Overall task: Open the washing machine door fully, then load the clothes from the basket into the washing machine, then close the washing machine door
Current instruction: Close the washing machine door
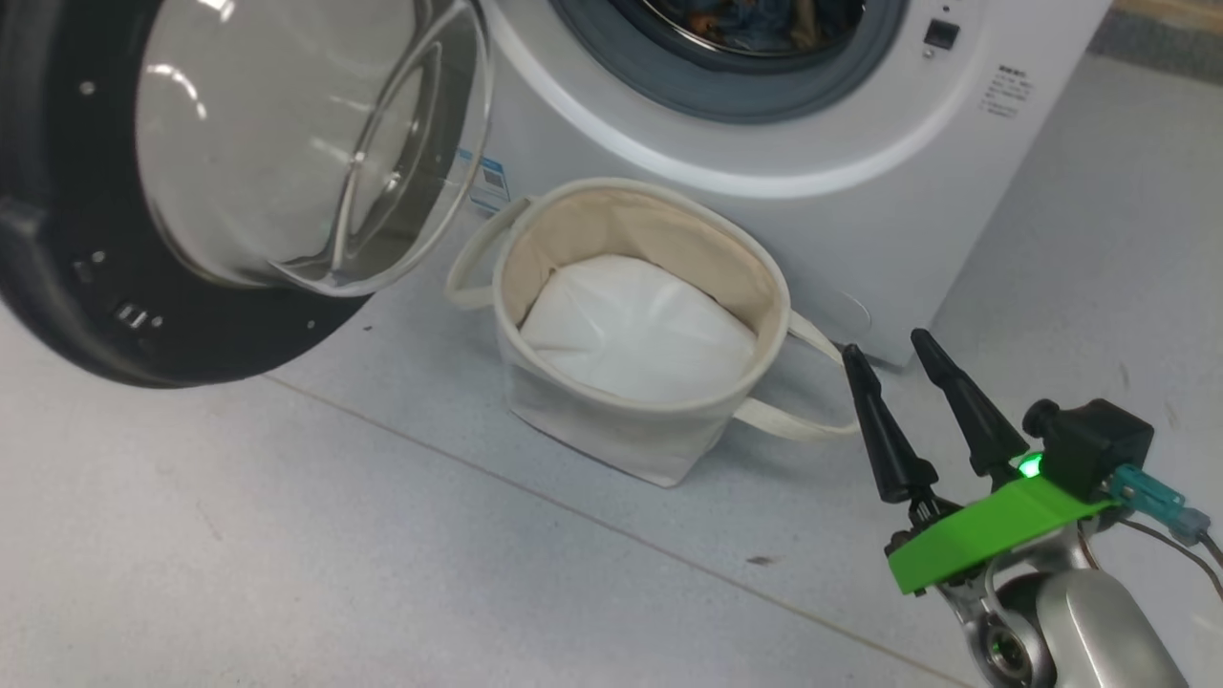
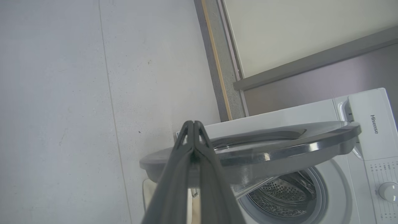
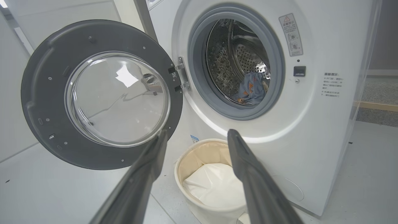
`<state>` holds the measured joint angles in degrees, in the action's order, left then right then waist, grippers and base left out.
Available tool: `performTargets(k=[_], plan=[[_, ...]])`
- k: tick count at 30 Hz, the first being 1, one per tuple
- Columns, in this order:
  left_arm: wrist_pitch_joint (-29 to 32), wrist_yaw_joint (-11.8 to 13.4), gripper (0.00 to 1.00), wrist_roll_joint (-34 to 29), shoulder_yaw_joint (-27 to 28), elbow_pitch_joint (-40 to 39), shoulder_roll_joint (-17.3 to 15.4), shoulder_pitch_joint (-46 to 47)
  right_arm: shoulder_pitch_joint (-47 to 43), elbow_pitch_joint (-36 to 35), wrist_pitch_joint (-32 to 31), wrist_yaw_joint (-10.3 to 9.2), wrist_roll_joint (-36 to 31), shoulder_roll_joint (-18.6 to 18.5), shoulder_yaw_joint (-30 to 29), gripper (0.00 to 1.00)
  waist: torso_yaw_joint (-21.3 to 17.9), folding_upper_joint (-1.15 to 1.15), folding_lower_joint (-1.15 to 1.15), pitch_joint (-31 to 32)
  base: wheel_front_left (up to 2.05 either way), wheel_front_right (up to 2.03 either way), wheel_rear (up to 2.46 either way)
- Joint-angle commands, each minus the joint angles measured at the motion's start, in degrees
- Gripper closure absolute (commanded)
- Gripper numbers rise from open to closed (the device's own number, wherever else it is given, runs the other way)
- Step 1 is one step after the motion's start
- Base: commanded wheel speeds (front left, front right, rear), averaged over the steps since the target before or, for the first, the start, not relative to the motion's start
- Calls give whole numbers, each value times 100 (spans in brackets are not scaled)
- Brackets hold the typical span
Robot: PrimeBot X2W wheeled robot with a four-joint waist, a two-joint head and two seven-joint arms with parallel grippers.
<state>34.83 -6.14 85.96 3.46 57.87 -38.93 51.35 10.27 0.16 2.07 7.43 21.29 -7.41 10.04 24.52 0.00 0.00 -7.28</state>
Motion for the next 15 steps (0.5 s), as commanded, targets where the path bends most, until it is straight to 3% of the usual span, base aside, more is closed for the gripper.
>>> performTargets(k=[1, 15], plan=[[-87, -84, 100, 0, 189, -56, -514, 347, 222, -324, -89, 6, -93, 25, 86, 0, -200, 0, 0, -229, 0, 0, 0], [-560, -134, 100, 247, 491, -562, -430, 364, 282, -885, -500, 6, -507, 111, -38, 0, -568, 0, 0, -769, 0, 0, 0]])
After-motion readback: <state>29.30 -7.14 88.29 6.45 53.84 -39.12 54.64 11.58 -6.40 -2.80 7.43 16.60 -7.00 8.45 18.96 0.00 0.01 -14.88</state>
